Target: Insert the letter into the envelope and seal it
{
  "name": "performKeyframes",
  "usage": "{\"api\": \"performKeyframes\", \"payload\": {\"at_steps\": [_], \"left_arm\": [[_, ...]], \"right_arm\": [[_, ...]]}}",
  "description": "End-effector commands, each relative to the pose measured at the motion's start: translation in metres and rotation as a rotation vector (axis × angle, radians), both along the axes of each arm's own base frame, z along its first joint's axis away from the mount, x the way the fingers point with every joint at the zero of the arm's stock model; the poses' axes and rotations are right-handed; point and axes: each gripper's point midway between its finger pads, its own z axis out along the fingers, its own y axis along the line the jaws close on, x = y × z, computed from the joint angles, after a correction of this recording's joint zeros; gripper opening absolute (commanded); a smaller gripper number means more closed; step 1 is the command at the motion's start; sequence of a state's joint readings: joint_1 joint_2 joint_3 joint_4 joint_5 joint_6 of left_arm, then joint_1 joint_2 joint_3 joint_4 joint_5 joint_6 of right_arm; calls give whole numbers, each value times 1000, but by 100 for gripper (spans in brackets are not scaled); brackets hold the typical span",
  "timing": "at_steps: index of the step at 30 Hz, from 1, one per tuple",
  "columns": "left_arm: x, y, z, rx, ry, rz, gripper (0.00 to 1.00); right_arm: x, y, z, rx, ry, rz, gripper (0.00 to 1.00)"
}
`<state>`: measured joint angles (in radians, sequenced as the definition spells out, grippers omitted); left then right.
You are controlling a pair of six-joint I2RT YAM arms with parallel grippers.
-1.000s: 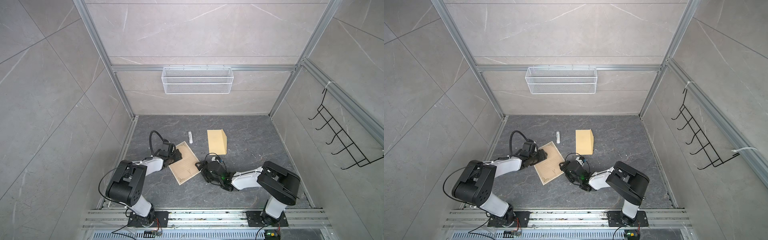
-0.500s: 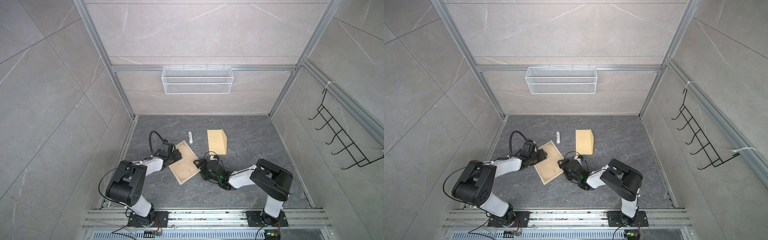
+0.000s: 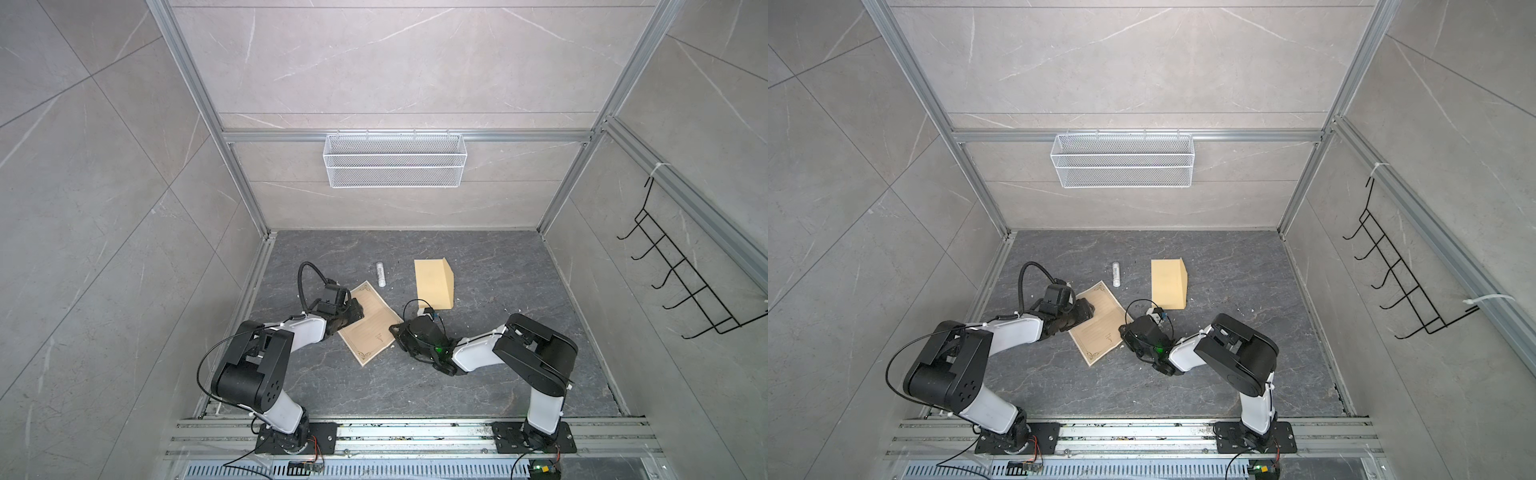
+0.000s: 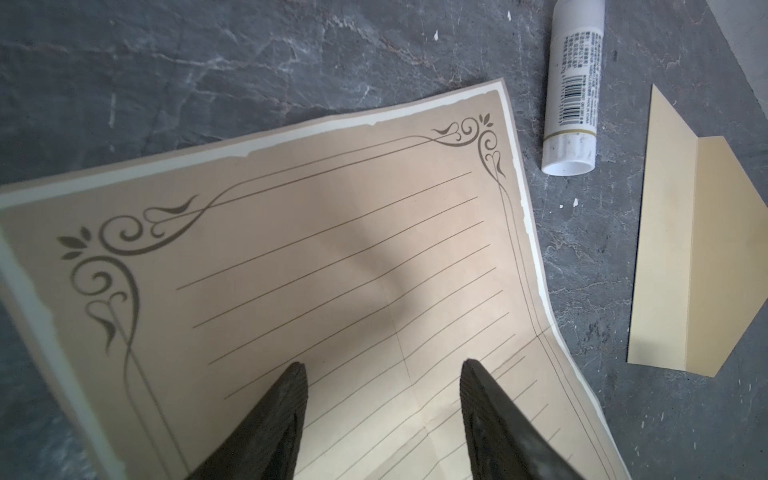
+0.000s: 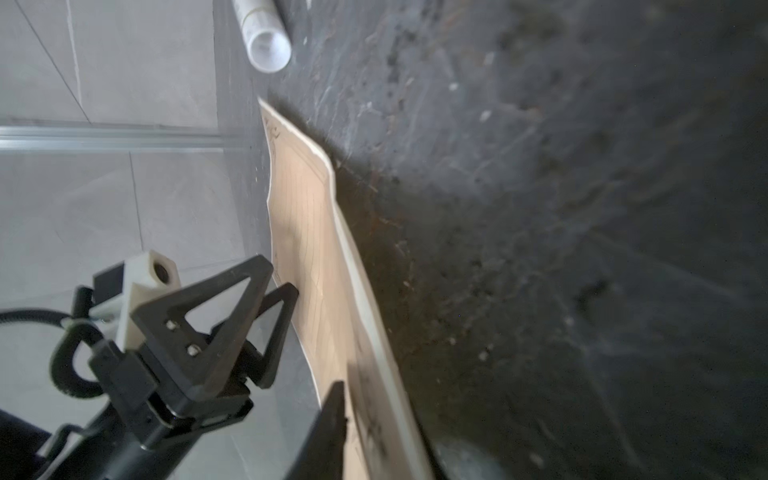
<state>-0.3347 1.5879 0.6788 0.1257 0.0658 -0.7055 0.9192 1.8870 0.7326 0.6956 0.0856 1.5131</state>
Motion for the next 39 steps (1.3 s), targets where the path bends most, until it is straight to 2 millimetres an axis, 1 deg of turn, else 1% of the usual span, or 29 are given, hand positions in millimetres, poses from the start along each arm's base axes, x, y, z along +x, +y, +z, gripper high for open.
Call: {"api": "performKeyframes", "payload": {"at_steps": [1, 2, 3, 7, 10, 14, 17, 19, 22, 23, 25, 27, 30, 34, 39], "left_arm": [[-24, 5, -14, 0, 94, 2, 62], [-24, 5, -11, -2, 85, 2, 62], [-23, 5, -5, -4, 74, 5, 62], [-17, 6, 23, -6, 7, 0, 62], [-12, 8, 59, 0, -89, -7, 62], [-10, 16, 119, 38, -259, -25, 64], [-10, 20, 166, 71, -406, -56, 67], [-11, 21, 198, 96, -512, -89, 70], [-14, 15, 236, 112, -639, -156, 77], [-15, 12, 244, 113, -669, -177, 79], [-17, 4, 258, 111, -728, -238, 84], [-19, -2, 266, 120, -771, -292, 88], [-22, -10, 275, 146, -826, -367, 90], [-32, -23, 283, 161, -907, -487, 90], [-58, -49, 290, 147, -1019, -721, 90]], "right_arm": [[4, 0, -3, -77, -27, 33, 6], [4, 0, -1, -86, -35, 42, 2], [4, 0, 0, -97, -44, 52, 0], [4, 1, 13, -134, -100, 100, 0], [4, 1, 30, -180, -165, 153, 0], [2, -3, 63, -282, -291, 239, 0], [0, -10, 96, -405, -426, 334, 0], [-2, -14, 124, -508, -541, 420, 0], [-9, -20, 158, -643, -684, 546, 0], [-10, -22, 168, -678, -726, 576, 0], [-17, -27, 186, -762, -821, 667, 0], [-19, -34, 200, -844, -880, 717, 0], [-23, -45, 213, -955, -959, 787, 0], [-26, -57, 220, -1070, -1049, 850, 0], [-22, -71, 222, -1220, -1127, 874, 0]]}}
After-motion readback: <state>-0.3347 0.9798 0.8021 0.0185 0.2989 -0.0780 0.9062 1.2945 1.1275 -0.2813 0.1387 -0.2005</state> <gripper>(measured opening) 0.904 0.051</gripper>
